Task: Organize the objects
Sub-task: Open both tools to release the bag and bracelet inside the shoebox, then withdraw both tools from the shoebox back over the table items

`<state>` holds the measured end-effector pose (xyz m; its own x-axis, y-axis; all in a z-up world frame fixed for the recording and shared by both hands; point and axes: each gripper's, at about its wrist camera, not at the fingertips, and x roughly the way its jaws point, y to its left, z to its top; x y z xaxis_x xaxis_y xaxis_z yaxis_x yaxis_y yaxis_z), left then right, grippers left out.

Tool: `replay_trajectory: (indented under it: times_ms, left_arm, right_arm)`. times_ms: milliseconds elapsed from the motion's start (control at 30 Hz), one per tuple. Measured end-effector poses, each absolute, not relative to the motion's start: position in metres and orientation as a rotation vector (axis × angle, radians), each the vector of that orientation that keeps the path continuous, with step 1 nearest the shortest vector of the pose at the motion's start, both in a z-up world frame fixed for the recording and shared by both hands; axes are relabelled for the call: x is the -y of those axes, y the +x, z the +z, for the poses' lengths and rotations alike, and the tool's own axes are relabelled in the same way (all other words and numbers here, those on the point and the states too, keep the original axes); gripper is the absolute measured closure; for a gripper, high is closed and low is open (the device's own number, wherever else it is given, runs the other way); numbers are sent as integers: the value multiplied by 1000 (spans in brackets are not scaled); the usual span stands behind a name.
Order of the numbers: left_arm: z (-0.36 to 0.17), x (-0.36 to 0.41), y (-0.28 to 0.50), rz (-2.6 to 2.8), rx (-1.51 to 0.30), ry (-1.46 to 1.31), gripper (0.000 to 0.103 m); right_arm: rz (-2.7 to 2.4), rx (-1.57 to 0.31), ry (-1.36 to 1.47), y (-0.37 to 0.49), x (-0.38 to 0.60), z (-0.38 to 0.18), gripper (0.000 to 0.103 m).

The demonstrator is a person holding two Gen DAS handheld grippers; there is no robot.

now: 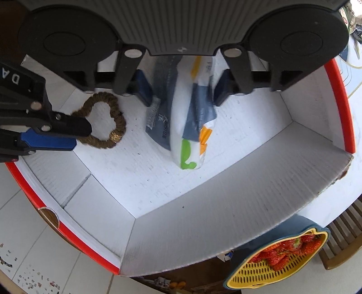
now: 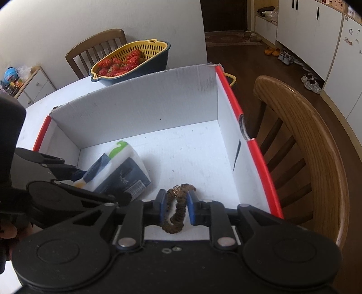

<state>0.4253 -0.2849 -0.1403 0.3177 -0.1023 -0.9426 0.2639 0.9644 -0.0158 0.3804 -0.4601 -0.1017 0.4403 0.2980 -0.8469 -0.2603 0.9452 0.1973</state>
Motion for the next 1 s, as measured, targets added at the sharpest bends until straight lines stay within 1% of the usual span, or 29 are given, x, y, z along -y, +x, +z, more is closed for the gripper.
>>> replay_trajectory:
  times_ms: [67, 300, 467, 767, 1000]
  left_arm:
    - [-137, 284, 423, -244, -1213, 148, 38]
    - [-117, 273, 409, -260, -1158, 96, 38]
    - [-94, 260, 391, -266, -1084, 77, 38]
    - [-40, 213, 344, -267, -939, 4, 38]
    - [-13, 172, 307, -228, -851, -15, 38]
  right_arm:
    - [350, -1051, 34, 379, 461, -99, 77]
    - [360, -1002, 12, 368, 460, -82, 70]
    - [379, -963, 11, 356, 458, -62, 63]
    - [410, -875, -4, 319, 444, -25, 57]
    - [423, -825, -17, 292, 423, -4, 51]
